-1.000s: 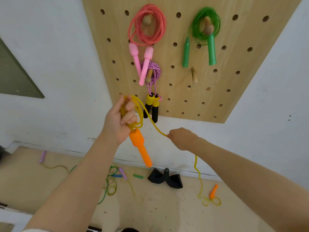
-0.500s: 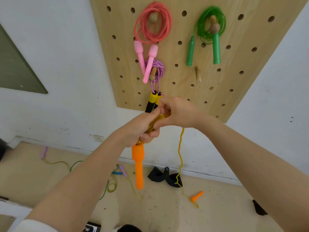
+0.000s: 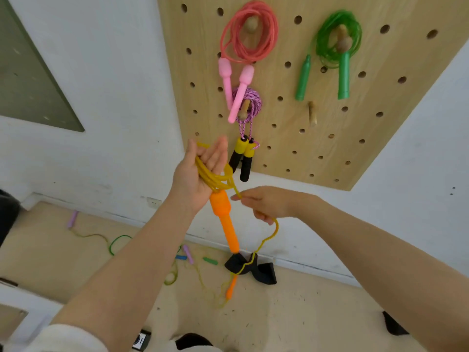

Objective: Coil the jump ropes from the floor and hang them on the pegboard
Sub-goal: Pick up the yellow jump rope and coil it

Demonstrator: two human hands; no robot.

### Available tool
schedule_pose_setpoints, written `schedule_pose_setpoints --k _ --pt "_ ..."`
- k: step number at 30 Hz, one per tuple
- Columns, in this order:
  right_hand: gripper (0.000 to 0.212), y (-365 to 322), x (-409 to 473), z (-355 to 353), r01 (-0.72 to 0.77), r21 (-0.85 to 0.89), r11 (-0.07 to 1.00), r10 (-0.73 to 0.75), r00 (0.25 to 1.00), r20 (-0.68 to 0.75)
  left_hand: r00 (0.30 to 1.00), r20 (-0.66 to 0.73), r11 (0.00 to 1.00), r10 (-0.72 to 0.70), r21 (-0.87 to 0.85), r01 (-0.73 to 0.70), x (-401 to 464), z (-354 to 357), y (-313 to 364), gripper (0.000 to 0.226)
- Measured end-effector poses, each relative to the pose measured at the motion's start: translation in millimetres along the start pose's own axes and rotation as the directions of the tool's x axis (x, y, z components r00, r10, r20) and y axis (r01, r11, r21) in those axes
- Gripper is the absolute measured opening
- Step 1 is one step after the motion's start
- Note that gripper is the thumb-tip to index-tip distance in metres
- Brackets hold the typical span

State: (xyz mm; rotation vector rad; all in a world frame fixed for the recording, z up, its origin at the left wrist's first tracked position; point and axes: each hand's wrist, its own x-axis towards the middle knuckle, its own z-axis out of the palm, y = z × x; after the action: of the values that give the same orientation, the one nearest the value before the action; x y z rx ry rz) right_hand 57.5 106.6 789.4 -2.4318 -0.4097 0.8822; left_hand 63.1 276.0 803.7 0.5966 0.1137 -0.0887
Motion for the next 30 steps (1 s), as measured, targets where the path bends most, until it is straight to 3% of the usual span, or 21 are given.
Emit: schedule_pose_setpoints --k 3,6,8,12,13,16,18,21,23,27,30 --pt "0.028 -25 3 8 0.002 -0.376 0.927 0.043 0.993 0.112 1.000 0.015 0.968 -0.007 0.252 0.003 1 -1 -20 0.030" --pt "0.032 -42 3 8 0.130 -0.574 0.808 -0.051 0.987 0.151 0.999 0.012 0.815 0.035 0.579 -0.036 2 -5 -34 0.024" --pt "0.028 -48 -3 1 0.180 -0.548 0.817 -0.124 0.983 0.137 0.993 0.073 0.701 0.097 0.703 -0.120 0 -5 -38 0.026" --pt "0.017 -54 -22 -24 0.162 -0.350 0.922 -0.164 0.986 0.024 0.940 0.202 0.216 0.275 0.939 -0.266 4 -5 -31 0.033" --pt "0.016 -52 -24 -31 0.154 -0.306 0.939 -0.164 0.986 -0.009 0.939 0.229 0.169 0.255 0.946 -0.277 4 -3 -29 0.031" --pt "0.013 -41 -32 -51 0.126 -0.299 0.946 -0.184 0.967 -0.176 0.984 0.179 0.335 0.018 0.926 -0.174 2 -3 -23 0.025" --pt "0.007 -30 -32 -58 0.152 -0.228 0.962 -0.216 0.933 -0.288 0.970 0.189 0.430 -0.151 0.896 -0.108 -4 0 -24 0.024" --pt "0.005 -21 -30 -59 0.255 -0.039 0.966 -0.249 0.878 -0.408 0.955 0.235 0.570 -0.183 0.817 -0.091 -9 8 -28 0.029" --pt "0.008 -20 -30 -55 0.293 -0.046 0.955 -0.287 0.875 -0.390 0.963 0.203 0.637 -0.179 0.769 -0.044 -6 12 -30 0.032" --pt "0.010 -25 -29 -41 0.242 -0.378 0.893 -0.348 0.905 -0.243 0.977 0.130 0.607 -0.168 0.794 -0.001 -3 15 -39 0.028" --pt "0.011 -25 -27 -40 0.211 -0.420 0.883 -0.354 0.886 -0.300 0.971 0.134 0.554 -0.196 0.832 -0.003 -4 18 -45 0.038"
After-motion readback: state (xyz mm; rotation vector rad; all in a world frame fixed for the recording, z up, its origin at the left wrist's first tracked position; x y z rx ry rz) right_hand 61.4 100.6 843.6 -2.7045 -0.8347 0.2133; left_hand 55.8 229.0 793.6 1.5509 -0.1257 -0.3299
